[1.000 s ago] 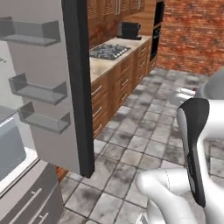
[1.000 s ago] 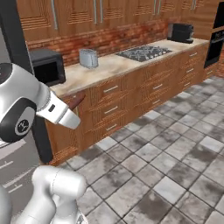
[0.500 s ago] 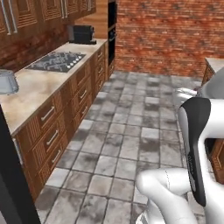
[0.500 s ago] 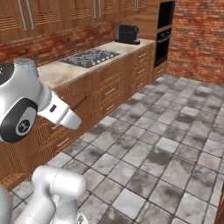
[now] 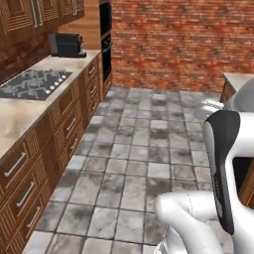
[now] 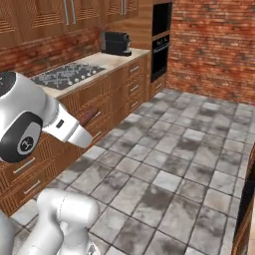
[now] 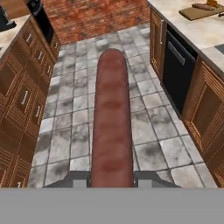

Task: Retrieve the sausage and cheese from the fridge and place them on the cutting board on the counter.

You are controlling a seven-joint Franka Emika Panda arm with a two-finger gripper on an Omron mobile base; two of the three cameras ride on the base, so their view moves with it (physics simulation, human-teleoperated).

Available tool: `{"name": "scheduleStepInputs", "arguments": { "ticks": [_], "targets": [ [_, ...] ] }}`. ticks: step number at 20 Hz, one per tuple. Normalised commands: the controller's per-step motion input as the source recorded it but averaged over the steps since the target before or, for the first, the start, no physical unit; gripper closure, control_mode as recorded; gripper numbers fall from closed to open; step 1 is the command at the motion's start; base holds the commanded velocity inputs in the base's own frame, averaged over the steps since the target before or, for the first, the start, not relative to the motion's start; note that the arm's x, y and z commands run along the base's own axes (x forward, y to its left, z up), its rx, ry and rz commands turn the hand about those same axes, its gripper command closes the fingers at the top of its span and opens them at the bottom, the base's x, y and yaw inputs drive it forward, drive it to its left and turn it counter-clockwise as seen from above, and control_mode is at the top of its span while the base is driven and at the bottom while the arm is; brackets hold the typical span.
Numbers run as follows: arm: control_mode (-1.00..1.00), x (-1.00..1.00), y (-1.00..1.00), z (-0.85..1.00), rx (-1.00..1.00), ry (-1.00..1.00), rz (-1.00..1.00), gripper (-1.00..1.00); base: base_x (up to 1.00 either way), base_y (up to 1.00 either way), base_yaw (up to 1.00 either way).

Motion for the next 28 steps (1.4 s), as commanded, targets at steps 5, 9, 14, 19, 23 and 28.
{"name": "scheduleStepInputs", "arguments": {
  "ticks": [5,9,14,19,23,28],
  "targets": [
    [1.00,0.00,0.00,0.00,0.00,0.00,0.00,1.00,1.00,-0.20,-0.14],
    [1.00,0.00,0.00,0.00,0.00,0.00,0.00,1.00,1.00,-0.25,-0.19],
    [1.00,0.00,0.00,0.00,0.00,0.00,0.00,1.00,1.00,-0.32,-0.39],
    [1.00,0.00,0.00,0.00,0.00,0.00,0.00,1.00,0.94,-0.22,-0.54],
    [1.00,0.00,0.00,0.00,0.00,0.00,0.00,1.00,0.64,-0.42,-0.61],
    [1.00,0.00,0.00,0.00,0.00,0.00,0.00,1.00,0.16,-0.56,-0.64]
  ]
}}
